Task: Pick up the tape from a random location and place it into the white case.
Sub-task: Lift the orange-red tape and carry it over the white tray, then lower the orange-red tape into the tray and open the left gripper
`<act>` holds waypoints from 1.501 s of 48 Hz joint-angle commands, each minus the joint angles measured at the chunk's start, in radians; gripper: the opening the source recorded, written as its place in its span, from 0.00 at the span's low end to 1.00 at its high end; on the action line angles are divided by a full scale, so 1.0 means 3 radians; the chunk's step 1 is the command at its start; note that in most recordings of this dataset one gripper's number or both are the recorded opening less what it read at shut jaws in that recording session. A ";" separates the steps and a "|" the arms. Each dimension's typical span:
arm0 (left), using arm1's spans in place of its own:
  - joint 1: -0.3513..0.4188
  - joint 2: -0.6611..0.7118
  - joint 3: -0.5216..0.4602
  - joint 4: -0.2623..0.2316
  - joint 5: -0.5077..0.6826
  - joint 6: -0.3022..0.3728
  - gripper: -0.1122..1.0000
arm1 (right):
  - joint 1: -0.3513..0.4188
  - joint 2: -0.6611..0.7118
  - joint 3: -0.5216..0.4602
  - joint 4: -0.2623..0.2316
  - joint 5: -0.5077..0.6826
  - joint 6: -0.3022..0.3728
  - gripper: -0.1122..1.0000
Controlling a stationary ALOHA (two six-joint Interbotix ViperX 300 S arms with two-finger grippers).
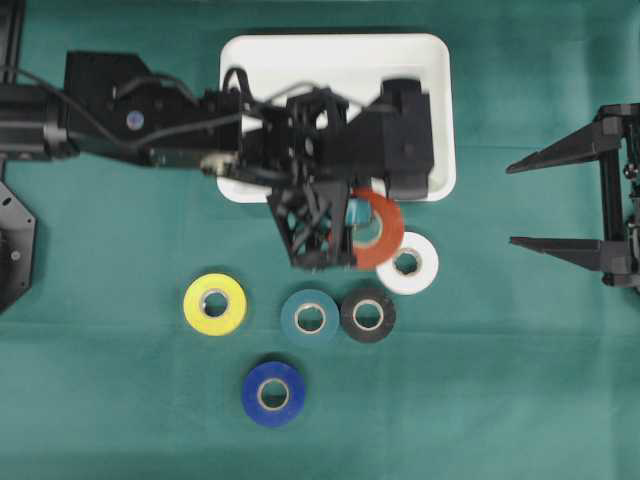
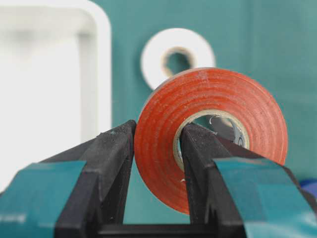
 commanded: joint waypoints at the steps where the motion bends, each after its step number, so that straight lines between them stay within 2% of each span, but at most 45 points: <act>1: 0.0123 -0.0159 -0.0036 0.0010 -0.0010 0.0026 0.32 | 0.0000 0.0020 -0.0097 -0.0020 -0.0010 0.0000 0.92; 20: 0.0608 -0.0205 0.0020 0.0010 -0.0020 0.0107 0.32 | -0.0005 0.0010 -0.0112 -0.0046 0.0056 0.0000 0.92; 31: 0.0798 -0.0205 0.0036 0.0010 -0.0036 0.0107 0.32 | 0.0000 0.0010 -0.0128 -0.0046 0.0107 0.0000 0.92; 72: 0.0823 -0.0210 0.0046 0.0005 -0.0056 0.0107 0.32 | 0.0000 0.0010 -0.0143 -0.0046 0.0112 0.0000 0.92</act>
